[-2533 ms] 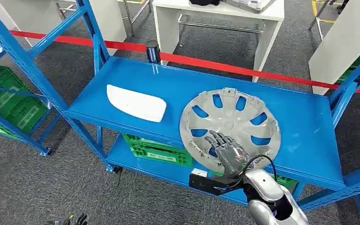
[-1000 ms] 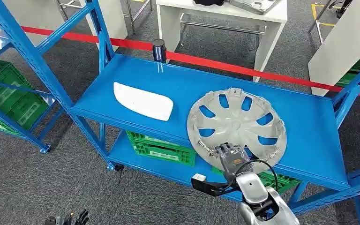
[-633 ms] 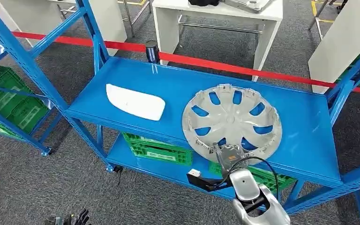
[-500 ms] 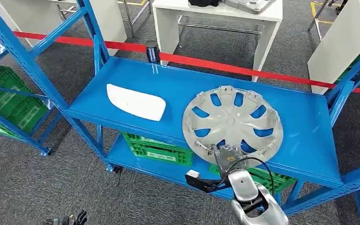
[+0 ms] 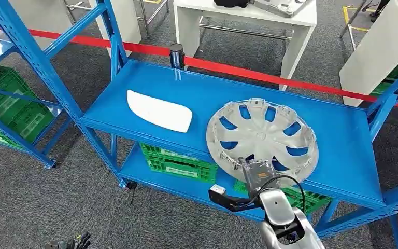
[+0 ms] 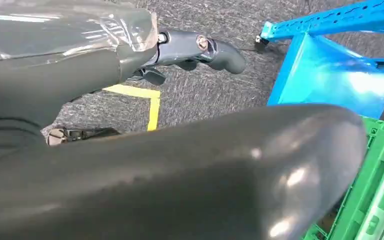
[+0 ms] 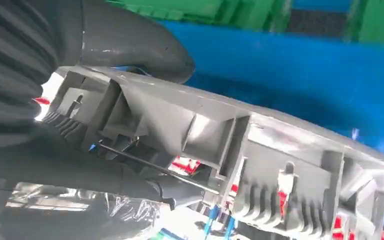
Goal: Take the parts from the cabinet and place them on the table.
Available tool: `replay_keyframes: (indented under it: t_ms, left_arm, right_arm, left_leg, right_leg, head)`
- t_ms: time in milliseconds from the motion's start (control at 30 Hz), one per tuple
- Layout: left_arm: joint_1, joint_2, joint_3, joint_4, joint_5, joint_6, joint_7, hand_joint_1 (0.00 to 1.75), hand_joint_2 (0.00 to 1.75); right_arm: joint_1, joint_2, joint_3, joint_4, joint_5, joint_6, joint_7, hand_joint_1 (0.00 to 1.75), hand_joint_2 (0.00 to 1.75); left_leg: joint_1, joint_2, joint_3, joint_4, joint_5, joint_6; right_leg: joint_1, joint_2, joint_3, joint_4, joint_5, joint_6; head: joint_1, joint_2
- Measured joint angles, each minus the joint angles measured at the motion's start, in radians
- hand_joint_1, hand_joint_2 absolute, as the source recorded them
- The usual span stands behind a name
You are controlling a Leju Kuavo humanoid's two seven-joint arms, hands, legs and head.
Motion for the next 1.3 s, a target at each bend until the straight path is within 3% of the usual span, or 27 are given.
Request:
replay_keyframes:
  t_ms: [33,67,167,233,333,367,400,433,500,533,567,633,700,767,833,867,900,933,1000,1033,1067,1100,1167,1200,1233,1267,1300]
  left_arm:
    - [0.0,-0.002,0.0,-0.003,0.002,-0.003,-0.003,0.0,0.0]
    - [0.001,-0.003,0.001,-0.008,0.006,-0.012,-0.007,0.0,0.0]
    - [0.004,-0.007,0.011,-0.014,0.015,-0.035,-0.013,0.0,0.0]
    - [0.005,-0.008,0.018,-0.019,0.015,-0.05,-0.016,0.0,0.0]
    - [0.006,-0.011,0.034,-0.019,0.015,-0.073,-0.02,0.0,0.0]
    - [0.006,-0.014,0.04,-0.019,0.014,-0.076,-0.023,0.0,0.0]
    - [0.007,-0.015,0.048,-0.019,0.013,-0.082,-0.025,0.0,0.0]
    - [0.007,-0.017,0.055,-0.019,0.013,-0.086,-0.026,0.0,0.0]
    - [0.006,-0.017,0.063,-0.019,0.014,-0.091,-0.032,0.0,0.0]
    - [0.006,-0.017,0.068,-0.019,0.015,-0.093,-0.036,0.0,0.0]
    - [0.004,-0.016,0.072,-0.02,0.015,-0.095,-0.037,0.0,0.0]
    - [0.003,-0.018,0.077,-0.02,0.016,-0.096,-0.039,0.0,0.0]
    - [0.002,-0.019,0.081,-0.02,0.017,-0.096,-0.04,0.0,0.0]
    - [0.0,-0.021,0.082,-0.02,0.018,-0.096,-0.041,0.0,0.0]
    - [-0.001,-0.025,0.083,-0.02,0.018,-0.096,-0.04,0.0,0.0]
    - [-0.001,-0.026,0.084,-0.019,0.018,-0.096,-0.04,0.0,0.0]
    - [-0.001,-0.026,0.085,-0.019,0.018,-0.096,-0.04,0.0,0.0]
    - [-0.001,-0.026,0.085,-0.019,0.018,-0.095,-0.04,0.0,0.0]
    - [-0.004,-0.027,0.087,-0.018,0.011,-0.08,-0.042,0.0,0.0]
    - [-0.004,-0.027,0.089,-0.017,0.011,-0.074,-0.043,0.0,0.0]
    - [-0.005,-0.026,0.095,-0.017,0.009,-0.066,-0.043,0.0,0.0]
    - [-0.007,-0.026,0.101,-0.016,0.007,-0.063,-0.043,0.0,0.0]
    - [-0.012,-0.026,0.113,-0.016,0.002,-0.061,-0.043,0.0,0.0]
    - [-0.014,-0.025,0.118,-0.016,0.0,-0.059,-0.043,0.0,0.0]
    - [-0.015,-0.024,0.122,-0.016,-0.005,-0.055,-0.046,0.0,0.0]
    - [-0.016,-0.025,0.126,-0.016,-0.011,-0.054,-0.052,0.0,0.0]
    - [-0.016,-0.025,0.129,-0.016,-0.015,-0.055,-0.058,0.0,0.0]
  right_arm:
    - [0.003,0.003,-0.012,-0.016,-0.02,-0.017,-0.003,1.75,1.75]
    - [0.011,0.008,-0.025,-0.039,-0.053,-0.037,-0.009,1.75,1.75]
    - [0.025,0.015,-0.069,-0.113,-0.15,-0.075,-0.027,1.75,1.75]
    - [0.029,0.021,-0.096,-0.159,-0.223,-0.095,-0.048,1.75,1.75]
    - [0.04,0.022,-0.135,-0.226,-0.32,-0.158,-0.085,1.75,1.75]
    - [0.046,0.022,-0.147,-0.244,-0.348,-0.171,-0.095,1.75,1.75]
    - [0.054,0.023,-0.162,-0.268,-0.391,-0.189,-0.113,1.75,1.75]
    - [0.058,0.023,-0.174,-0.29,-0.425,-0.2,-0.128,1.75,1.75]
    - [0.065,0.025,-0.195,-0.334,-0.513,-0.216,-0.163,1.75,1.75]
    - [0.072,0.027,-0.208,-0.355,-0.569,-0.222,-0.182,1.75,1.75]
    - [0.075,0.027,-0.221,-0.372,-0.608,-0.231,-0.196,1.75,1.75]
    - [0.08,0.028,-0.232,-0.396,-0.627,-0.231,-0.206,1.75,1.75]
    - [0.084,0.028,-0.239,-0.419,-0.63,-0.231,-0.209,1.75,1.75]
    - [0.086,0.027,-0.25,-0.431,-0.629,-0.232,-0.21,1.75,1.75]
    - [0.09,0.026,-0.254,-0.433,-0.633,-0.232,-0.211,1.75,1.75]
    - [0.094,0.027,-0.257,-0.434,-0.643,-0.233,-0.215,1.75,1.75]
    - [0.097,0.027,-0.258,-0.434,-0.655,-0.234,-0.223,1.75,1.75]
    - [0.099,0.027,-0.26,-0.435,-0.687,-0.234,-0.236,1.75,1.75]
    - [0.106,0.026,-0.274,-0.444,-0.857,-0.217,-0.282,1.75,1.75]
    - [0.108,0.025,-0.282,-0.451,-0.955,-0.201,-0.309,1.75,1.75]
    - [0.107,0.024,-0.284,-0.46,-1.066,-0.176,-0.345,1.75,1.75]
    - [0.109,0.024,-0.284,-0.471,-1.143,-0.156,-0.372,1.75,1.75]
    - [0.109,0.019,-0.283,-0.484,-1.277,-0.116,-0.413,1.75,1.75]
    - [0.108,0.015,-0.282,-0.492,-1.336,-0.098,-0.429,1.75,1.75]
    - [0.106,0.01,-0.279,-0.502,-1.397,-0.078,-0.444,1.75,1.75]
    - [0.105,0.005,-0.276,-0.511,-1.449,-0.059,-0.457,1.75,1.75]
    - [0.103,-0.002,-0.273,-0.522,-1.51,-0.037,-0.472,1.75,1.75]
  left_leg:
    - [-0.007,0.0,-0.006,0.008,-0.005,-0.007]
    - [-0.01,0.0,-0.01,0.012,-0.008,-0.011]
    - [-0.006,0.0,-0.014,0.011,-0.006,-0.021]
    - [-0.002,0.0,-0.034,0.049,-0.039,-0.034]
    - [0.007,0.0,-0.14,0.279,-0.147,-0.047]
    - [0.008,0.0,-0.164,0.329,-0.156,-0.049]
    - [0.008,0.0,-0.164,0.327,-0.142,-0.047]
    - [0.008,0.0,-0.144,0.28,-0.108,-0.045]
    - [0.006,0.0,-0.059,0.103,-0.019,-0.031]
    - [0.003,-0.001,-0.025,0.031,-0.006,-0.019]
    - [-0.003,0.0,-0.019,0.016,-0.014,-0.014]
    - [-0.007,0.001,-0.025,0.018,-0.015,-0.013]
    - [-0.002,0.001,-0.01,-0.003,-0.001,0.0]
    - [0.001,0.003,-0.005,-0.016,0.011,0.01]
    - [-0.001,0.002,-0.008,-0.016,0.012,0.009]
    - [-0.002,0.002,-0.009,-0.015,0.012,0.01]
    - [-0.002,0.002,-0.01,-0.013,0.012,0.009]
    - [-0.001,0.001,-0.01,-0.011,0.011,0.009]
    - [-0.001,-0.002,-0.011,-0.002,0.006,0.003]
    - [-0.002,-0.003,-0.013,0.006,0.001,-0.004]
    - [-0.012,-0.002,-0.022,0.015,-0.005,-0.011]
    - [-0.01,-0.001,-0.026,0.017,-0.004,-0.013]
    - [-0.006,-0.001,-0.026,0.016,-0.001,-0.018]
    - [-0.005,-0.002,-0.026,0.019,-0.005,-0.022]
    - [-0.002,-0.002,-0.035,0.031,-0.018,-0.029]
    - [-0.001,-0.001,-0.054,0.077,-0.049,-0.035]
    - [0.003,-0.001,-0.09,0.155,-0.088,-0.04]
  right_leg:
    - [0.003,-0.002,0.019,-0.047,0.003,-0.01]
    - [0.003,0.0,0.022,-0.049,0.01,-0.022]
    - [0.008,0.0,0.016,-0.049,0.013,-0.038]
    - [-0.002,0.001,0.019,-0.051,0.014,-0.048]
    - [0.001,0.0,0.016,-0.05,0.015,-0.054]
    - [0.002,0.0,0.016,-0.05,0.015,-0.054]
    - [0.002,0.001,0.017,-0.05,0.015,-0.054]
    - [0.002,0.003,0.018,-0.05,0.015,-0.054]
    - [0.005,0.007,0.022,-0.051,0.015,-0.053]
    - [0.003,0.007,0.021,-0.051,0.015,-0.053]
    - [0.015,0.008,0.015,-0.048,0.015,-0.048]
    - [0.006,0.008,0.011,-0.051,0.019,-0.039]
    - [0.008,0.007,0.015,-0.058,0.021,-0.025]
    - [0.005,0.006,-0.021,0.016,-0.022,-0.031]
    - [0.005,0.006,-0.096,0.176,-0.087,-0.036]
    - [0.005,0.006,-0.13,0.248,-0.106,-0.034]
    - [0.004,0.006,-0.138,0.265,-0.102,-0.029]
    - [0.003,0.005,-0.121,0.231,-0.081,-0.019]
    - [-0.003,0.004,-0.033,0.054,-0.012,0.002]
    - [-0.005,-0.001,0.011,-0.034,0.008,0.004]
    - [0.001,0.001,0.019,-0.04,0.002,-0.012]
    - [0.0,0.003,0.012,-0.04,0.007,-0.022]
    - [0.006,0.004,0.009,-0.039,0.007,-0.03]
    - [-0.002,0.004,0.011,-0.042,0.01,-0.035]
    - [-0.004,0.004,0.014,-0.043,0.01,-0.04]
    - [-0.004,0.002,0.015,-0.043,0.009,-0.048]
    - [-0.002,0.002,0.014,-0.043,0.008,-0.05]
  head:
    - [0.0,0.0]
    - [-0.003,0.0]
    - [-0.002,0.0]
    - [-0.003,0.0]
    - [-0.005,0.0]
    - [-0.005,0.0]
    - [-0.005,0.0]
    - [-0.005,0.0]
    - [-0.005,0.0]
    - [-0.004,0.0]
    - [-0.003,0.0]
    - [-0.005,0.0]
    - [-0.005,0.0]
    - [-0.002,0.0]
    - [-0.002,0.0]
    - [-0.002,0.0]
    - [-0.002,0.0]
    - [-0.002,0.0]
    - [-0.002,0.0]
    - [-0.001,0.0]
    - [-0.001,0.0]
    - [-0.003,0.0]
    - [-0.002,0.0]
    - [-0.002,0.0]
    - [-0.002,0.0]
    - [-0.007,0.0]
    - [-0.007,0.0]
